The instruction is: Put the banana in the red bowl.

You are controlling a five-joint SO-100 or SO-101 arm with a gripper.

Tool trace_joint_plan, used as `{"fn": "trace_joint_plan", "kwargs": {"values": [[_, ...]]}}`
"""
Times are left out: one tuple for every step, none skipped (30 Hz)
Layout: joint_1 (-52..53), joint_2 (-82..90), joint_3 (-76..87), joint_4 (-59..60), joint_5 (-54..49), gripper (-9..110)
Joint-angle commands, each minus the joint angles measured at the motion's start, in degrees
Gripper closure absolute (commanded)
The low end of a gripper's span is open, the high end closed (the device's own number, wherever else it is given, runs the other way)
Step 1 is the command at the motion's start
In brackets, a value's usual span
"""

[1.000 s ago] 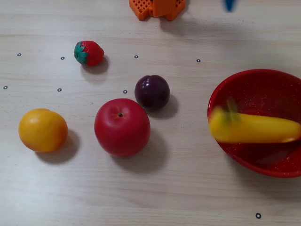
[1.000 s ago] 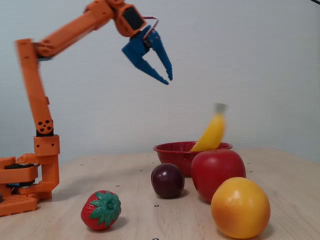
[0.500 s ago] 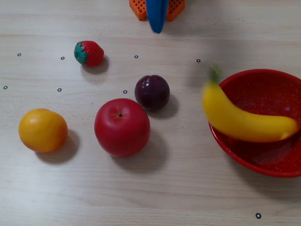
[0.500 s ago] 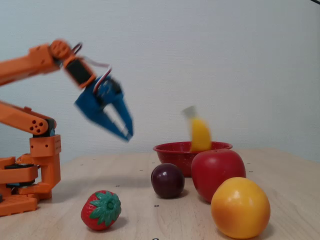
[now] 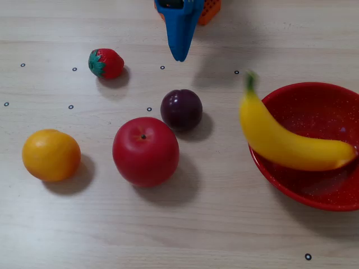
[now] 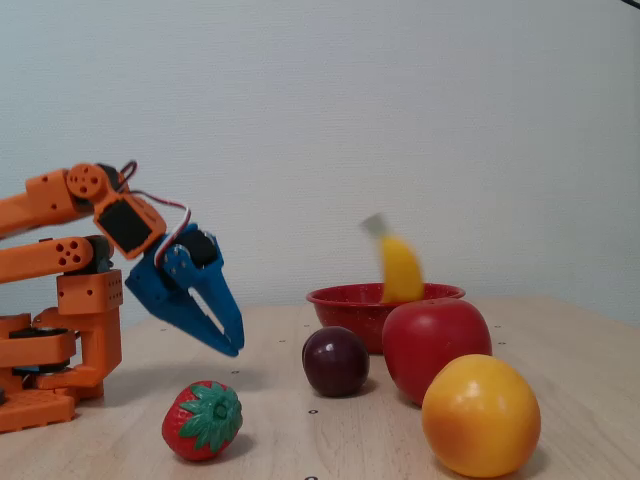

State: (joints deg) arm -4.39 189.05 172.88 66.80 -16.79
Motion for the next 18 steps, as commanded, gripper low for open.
{"fn": "trace_joint_plan", "kwargs": {"values": [[-1.7, 0.4, -0.9, -3.5, -1.4, 101], [-1.7, 0.4, -0.4, -4.0, -1.7, 101], [-1.7, 0.4, -0.4, -4.0, -2.0, 101], [-1.1, 0.4, -0.4, -4.1, -2.1, 101], [-0.6, 0.4, -0.3, -4.6, -2.3, 101], [-0.4, 0.4, -0.1, -5.1, -2.5, 101], [-0.3, 0.4, -0.1, -5.2, -2.5, 101], [-0.2, 0.4, -0.1, -5.3, -2.5, 101], [-0.2, 0.4, -0.1, -5.3, -2.8, 101], [-0.2, 0.4, -0.1, -5.3, -3.0, 101], [-0.4, 0.4, -0.1, -5.3, -3.3, 101], [-0.5, 0.4, -0.1, -5.3, -3.6, 101], [-0.6, 0.4, -0.1, -5.3, -3.3, 101], [-0.6, 0.4, -0.1, -5.3, -3.3, 101], [-0.6, 0.4, -0.1, -5.3, -3.3, 99], [-0.6, 0.4, -0.1, -5.3, -3.3, 97], [-0.6, 0.4, -0.1, -5.3, -3.3, 99], [-0.6, 0.4, -0.1, -5.3, -3.3, 100]]}}
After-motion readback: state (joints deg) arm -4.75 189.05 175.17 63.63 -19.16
